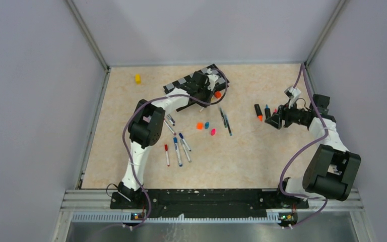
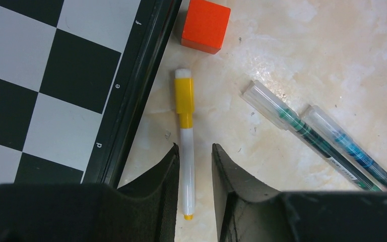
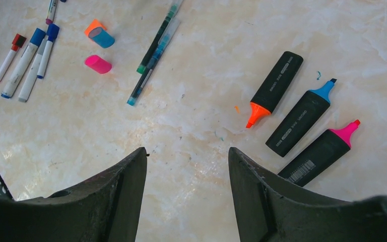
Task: Open the pen caps
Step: Pick up the pen from the center of the board.
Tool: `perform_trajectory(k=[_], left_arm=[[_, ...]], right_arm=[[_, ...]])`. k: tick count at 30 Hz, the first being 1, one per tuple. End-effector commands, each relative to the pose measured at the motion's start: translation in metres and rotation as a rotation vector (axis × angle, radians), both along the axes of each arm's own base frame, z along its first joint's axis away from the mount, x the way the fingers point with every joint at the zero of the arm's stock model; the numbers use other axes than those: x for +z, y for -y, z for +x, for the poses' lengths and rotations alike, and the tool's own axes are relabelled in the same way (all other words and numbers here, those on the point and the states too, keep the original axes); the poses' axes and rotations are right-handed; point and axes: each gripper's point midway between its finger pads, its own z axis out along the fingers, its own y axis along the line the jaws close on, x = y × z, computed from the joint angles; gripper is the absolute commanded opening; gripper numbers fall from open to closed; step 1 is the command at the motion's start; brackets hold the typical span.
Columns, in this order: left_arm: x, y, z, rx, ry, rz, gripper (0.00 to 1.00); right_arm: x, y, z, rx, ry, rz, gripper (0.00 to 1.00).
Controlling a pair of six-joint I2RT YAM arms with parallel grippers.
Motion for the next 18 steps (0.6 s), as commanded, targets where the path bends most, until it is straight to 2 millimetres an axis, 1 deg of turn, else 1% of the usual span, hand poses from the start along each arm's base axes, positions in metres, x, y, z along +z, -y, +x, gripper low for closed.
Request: perform_trajectory(k=[1, 6, 9, 11, 14, 16, 18], left_arm=[[0.003, 0.004, 0.007, -0.017, 0.016, 0.005, 0.32], [-0.006, 0.002, 0.005, -0.018, 0.004, 0.025, 0.3], [-0.011, 0.003, 0.002, -0.02, -0.004, 0.038, 0.26], [-0.016, 0.002, 0.0, -0.011, -0.004, 0.059, 0.2], [-0.021, 0.003, -0.007, -0.012, 0.004, 0.102, 0.08], [-0.02, 0.004, -0.011, -0.011, 0.012, 0.121, 0.01], [-0.016, 0.004, -0.014, -0.005, 0.023, 0.133, 0.0]], right_arm=[[0.018, 0.001, 0.011, 0.021, 0.072, -0.026, 0.59], [0.019, 0.0, 0.011, 0.025, 0.073, -0.027, 0.59], [0.019, 0.0, 0.01, 0.028, 0.074, -0.027, 0.59], [0.021, -0.001, 0.01, 0.029, 0.076, -0.026, 0.59], [0.024, -0.003, 0.009, 0.036, 0.082, -0.02, 0.59], [0.024, -0.006, 0.008, 0.046, 0.083, -0.012, 0.59], [0.025, -0.01, 0.008, 0.057, 0.084, -0.012, 0.59]])
